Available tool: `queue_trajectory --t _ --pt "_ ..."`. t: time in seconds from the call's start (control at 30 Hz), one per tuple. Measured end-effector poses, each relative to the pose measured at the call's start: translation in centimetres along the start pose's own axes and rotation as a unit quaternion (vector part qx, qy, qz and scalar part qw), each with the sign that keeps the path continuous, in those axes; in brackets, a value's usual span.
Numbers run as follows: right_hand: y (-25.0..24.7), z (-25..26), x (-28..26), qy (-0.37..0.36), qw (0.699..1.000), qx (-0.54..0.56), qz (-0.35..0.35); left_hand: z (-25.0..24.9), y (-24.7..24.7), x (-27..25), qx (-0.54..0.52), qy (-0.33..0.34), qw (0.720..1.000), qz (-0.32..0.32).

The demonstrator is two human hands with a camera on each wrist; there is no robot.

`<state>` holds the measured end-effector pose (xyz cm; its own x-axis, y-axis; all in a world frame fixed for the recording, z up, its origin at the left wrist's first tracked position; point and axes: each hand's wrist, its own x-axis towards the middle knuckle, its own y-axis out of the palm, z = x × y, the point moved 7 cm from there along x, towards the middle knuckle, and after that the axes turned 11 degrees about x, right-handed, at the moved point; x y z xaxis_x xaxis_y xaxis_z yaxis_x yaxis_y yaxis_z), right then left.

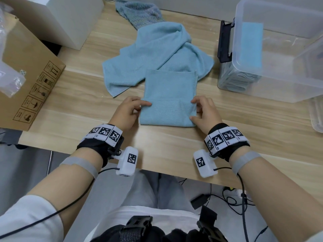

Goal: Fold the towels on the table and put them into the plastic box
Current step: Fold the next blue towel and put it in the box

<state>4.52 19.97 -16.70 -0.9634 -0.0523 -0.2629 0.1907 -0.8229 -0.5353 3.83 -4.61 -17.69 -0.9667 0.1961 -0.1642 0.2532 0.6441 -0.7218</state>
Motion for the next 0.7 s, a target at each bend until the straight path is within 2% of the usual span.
queue_trajectory --t 0.1,0.23,0.3,0.4,0.5,0.6,0.7 --pt "0.4 -0.4 0.0 0.011 1.0 0.021 0.015 -0.4 0.4 0.3 0.05 0.035 0.998 0.027" --pt "0.6 -0.8 -0.5 0.007 0.998 0.049 0.026 -0.4 1.0 0.6 0.05 0.05 0.996 0.047" --pt "0.4 -1.1 -0.7 -0.014 1.0 0.004 0.022 -0.5 0.8 0.7 0.057 0.076 0.995 0.026" --pt "0.2 -0.5 -0.8 -0.1 0.99 -0.097 0.026 -0.4 0.3 0.8 0.099 0.117 0.988 -0.008" --pt "-0.4 0.2 -1.1 -0.157 0.985 -0.073 0.026 -0.4 -0.2 1.1 0.044 0.075 0.996 0.012" --pt "-1.2 0.1 -0.7 -0.116 0.993 -0.01 0.008 -0.2 0.2 1.4 -0.034 -0.009 0.998 0.06" --pt "-1.9 0.4 0.6 -0.06 0.997 0.02 -0.032 0.0 0.0 2.1 -0.015 -0.073 0.997 0.034"
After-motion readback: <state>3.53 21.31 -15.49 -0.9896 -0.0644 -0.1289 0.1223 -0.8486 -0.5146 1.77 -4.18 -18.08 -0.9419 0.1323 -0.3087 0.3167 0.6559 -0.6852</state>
